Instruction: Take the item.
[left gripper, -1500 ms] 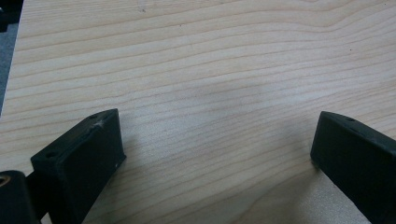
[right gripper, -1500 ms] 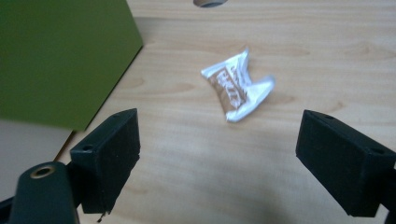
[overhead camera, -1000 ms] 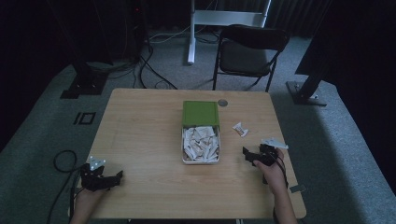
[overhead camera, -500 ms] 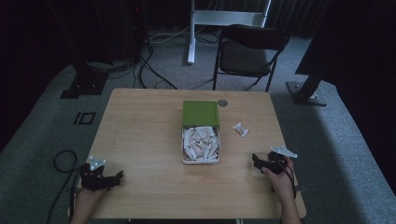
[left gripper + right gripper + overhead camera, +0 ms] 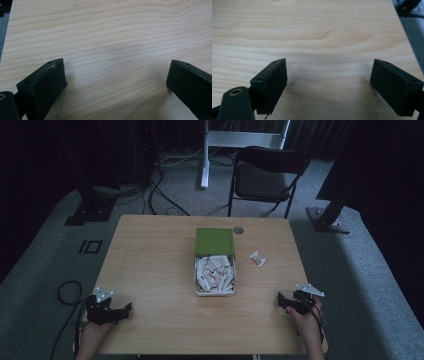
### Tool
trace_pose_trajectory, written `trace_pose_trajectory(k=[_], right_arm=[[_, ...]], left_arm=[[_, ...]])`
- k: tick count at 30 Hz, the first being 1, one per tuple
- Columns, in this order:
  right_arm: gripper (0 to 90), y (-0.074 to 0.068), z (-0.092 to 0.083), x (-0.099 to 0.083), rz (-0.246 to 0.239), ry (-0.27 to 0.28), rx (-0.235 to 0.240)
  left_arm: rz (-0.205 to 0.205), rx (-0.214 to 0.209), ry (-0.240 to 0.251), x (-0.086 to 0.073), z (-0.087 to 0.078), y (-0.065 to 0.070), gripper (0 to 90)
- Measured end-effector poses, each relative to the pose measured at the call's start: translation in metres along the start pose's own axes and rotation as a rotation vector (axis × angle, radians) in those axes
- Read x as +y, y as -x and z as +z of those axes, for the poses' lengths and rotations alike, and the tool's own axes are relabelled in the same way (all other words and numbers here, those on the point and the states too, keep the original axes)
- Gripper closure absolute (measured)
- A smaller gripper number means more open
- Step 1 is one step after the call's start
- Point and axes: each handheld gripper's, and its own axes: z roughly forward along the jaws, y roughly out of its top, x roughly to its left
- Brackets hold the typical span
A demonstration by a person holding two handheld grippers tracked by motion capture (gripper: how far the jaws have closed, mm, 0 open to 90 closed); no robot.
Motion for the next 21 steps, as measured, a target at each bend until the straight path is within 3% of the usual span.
trace_pose_trajectory(k=[6,21], right_arm=[[14.3,-0.0043,-0.0049,-0.0056,-0.020,-0.021,-0.015],[13.4,-0.0071,-0.0062,-0.0074,-0.005,-0.025,-0.030]], left_arm=[[0.000,0.000,0.000,0.0000,0.0000,0.0000,3.2],[0.000,0.000,0.000,0.0000,0.0000,0.0000,3.2]])
